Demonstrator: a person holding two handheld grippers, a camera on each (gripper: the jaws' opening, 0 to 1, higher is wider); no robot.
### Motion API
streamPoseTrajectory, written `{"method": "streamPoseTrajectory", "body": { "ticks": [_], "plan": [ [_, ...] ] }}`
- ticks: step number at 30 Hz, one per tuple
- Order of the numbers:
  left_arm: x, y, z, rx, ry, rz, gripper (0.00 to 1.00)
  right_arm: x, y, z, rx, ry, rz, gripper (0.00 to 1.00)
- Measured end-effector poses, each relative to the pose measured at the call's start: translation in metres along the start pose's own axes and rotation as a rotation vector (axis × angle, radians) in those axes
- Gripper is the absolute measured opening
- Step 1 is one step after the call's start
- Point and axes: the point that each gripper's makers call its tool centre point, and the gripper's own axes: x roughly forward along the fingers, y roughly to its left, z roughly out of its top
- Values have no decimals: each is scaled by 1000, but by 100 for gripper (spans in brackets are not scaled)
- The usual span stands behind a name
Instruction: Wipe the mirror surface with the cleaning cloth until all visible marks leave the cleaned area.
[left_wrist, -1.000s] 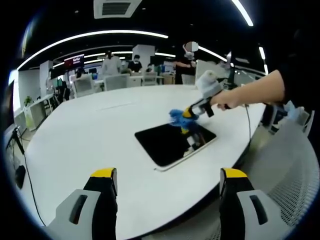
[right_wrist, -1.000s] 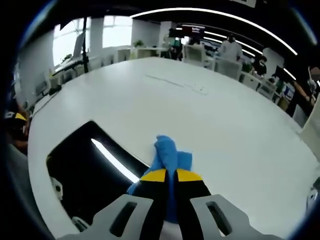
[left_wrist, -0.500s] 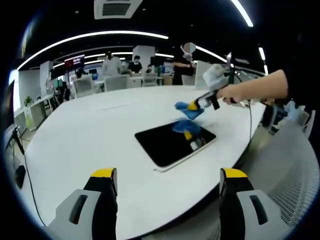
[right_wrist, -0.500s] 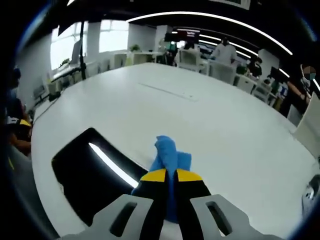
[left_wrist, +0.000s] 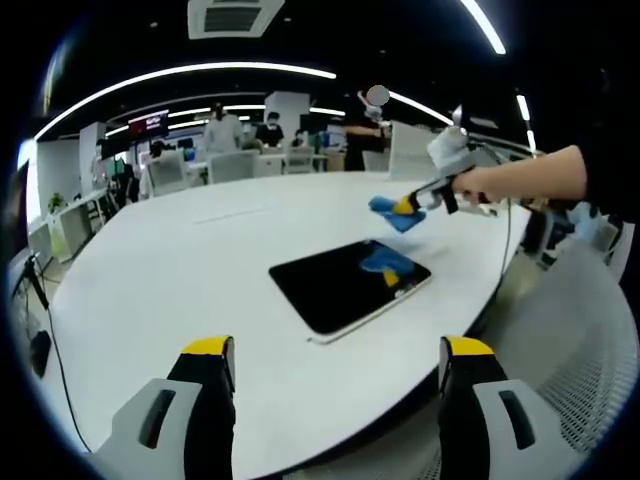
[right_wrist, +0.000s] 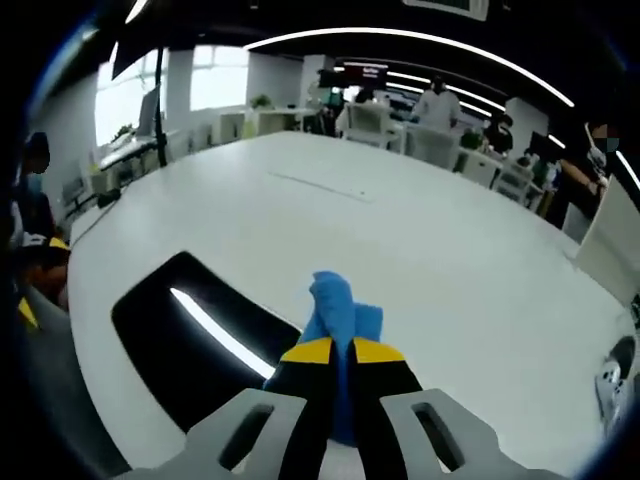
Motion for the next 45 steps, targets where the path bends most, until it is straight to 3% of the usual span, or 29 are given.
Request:
{"method": "streamPoseTrajectory", "body": {
  "ticks": [5,9,15,21,31,45],
  "plan": [
    [0,0,0,1,0,0,83,-6,-2,-13,6,9,-3,0],
    [0,0,0,2,3,-1,83,-6,-1,-24,64,10,0,1],
    [0,0,-1,3,5,0,83,-3,0,-49,65,64,-14,1],
    [0,0,-1,5,7,1,83,-2,2,-62,73,89,-18,1],
    [0,-1,-2,9,14,-2,83,-3,3,-73,17,112,-26,1],
    [0,-1,-2,8,14,-3,83,-1,7,-80,36,111,-11,3]
  ]
}}
